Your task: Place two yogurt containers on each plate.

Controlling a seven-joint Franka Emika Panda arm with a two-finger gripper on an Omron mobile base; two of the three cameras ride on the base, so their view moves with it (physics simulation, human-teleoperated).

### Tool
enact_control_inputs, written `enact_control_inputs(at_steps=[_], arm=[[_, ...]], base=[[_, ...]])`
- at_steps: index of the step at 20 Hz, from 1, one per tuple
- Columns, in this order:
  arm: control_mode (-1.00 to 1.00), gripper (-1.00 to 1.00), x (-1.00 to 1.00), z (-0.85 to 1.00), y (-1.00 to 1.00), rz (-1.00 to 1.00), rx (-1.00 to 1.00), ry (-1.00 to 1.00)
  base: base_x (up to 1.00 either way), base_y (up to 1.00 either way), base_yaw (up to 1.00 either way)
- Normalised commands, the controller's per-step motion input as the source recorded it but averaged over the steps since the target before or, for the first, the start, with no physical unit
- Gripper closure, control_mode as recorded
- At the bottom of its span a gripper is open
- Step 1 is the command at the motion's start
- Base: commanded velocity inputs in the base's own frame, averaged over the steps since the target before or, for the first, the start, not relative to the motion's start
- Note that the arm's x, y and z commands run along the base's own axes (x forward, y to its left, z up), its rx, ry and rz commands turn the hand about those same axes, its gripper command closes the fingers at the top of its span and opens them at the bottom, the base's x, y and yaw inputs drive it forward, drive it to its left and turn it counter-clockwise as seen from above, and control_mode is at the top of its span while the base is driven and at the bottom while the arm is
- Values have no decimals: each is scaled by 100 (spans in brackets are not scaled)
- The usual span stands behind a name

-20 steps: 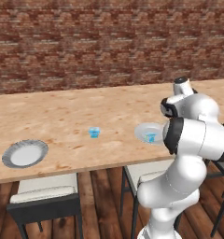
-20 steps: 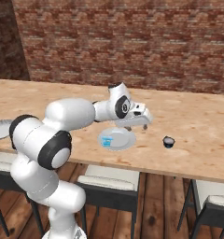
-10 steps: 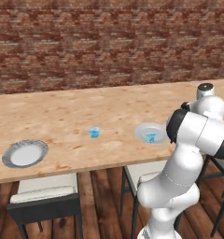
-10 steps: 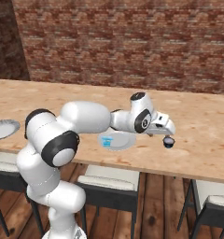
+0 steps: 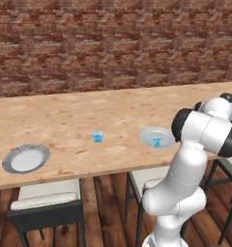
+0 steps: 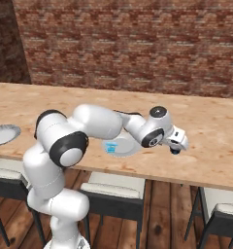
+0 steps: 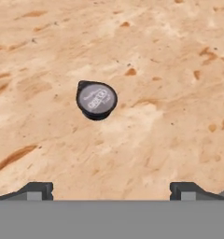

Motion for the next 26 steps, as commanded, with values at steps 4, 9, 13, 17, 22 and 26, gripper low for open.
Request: enact_control_inputs(at_steps=[4, 9, 13, 17, 22, 26], arm=[[-100, -100, 5, 0, 0, 0, 9, -4], [-100, -100, 9, 0, 0, 0, 0, 0], [-100, -100, 34, -1, 0, 0, 0, 0], [-100, -100, 39, -9, 0, 0, 0, 0], [-100, -100, 17, -20, -4, 0, 0, 0], [-100, -100, 9, -25, -3, 0, 0, 1]], base=[[0, 0, 0], [0, 0, 0], [0, 0, 0], [0, 0, 0], [0, 0, 0], [0, 0, 0]])
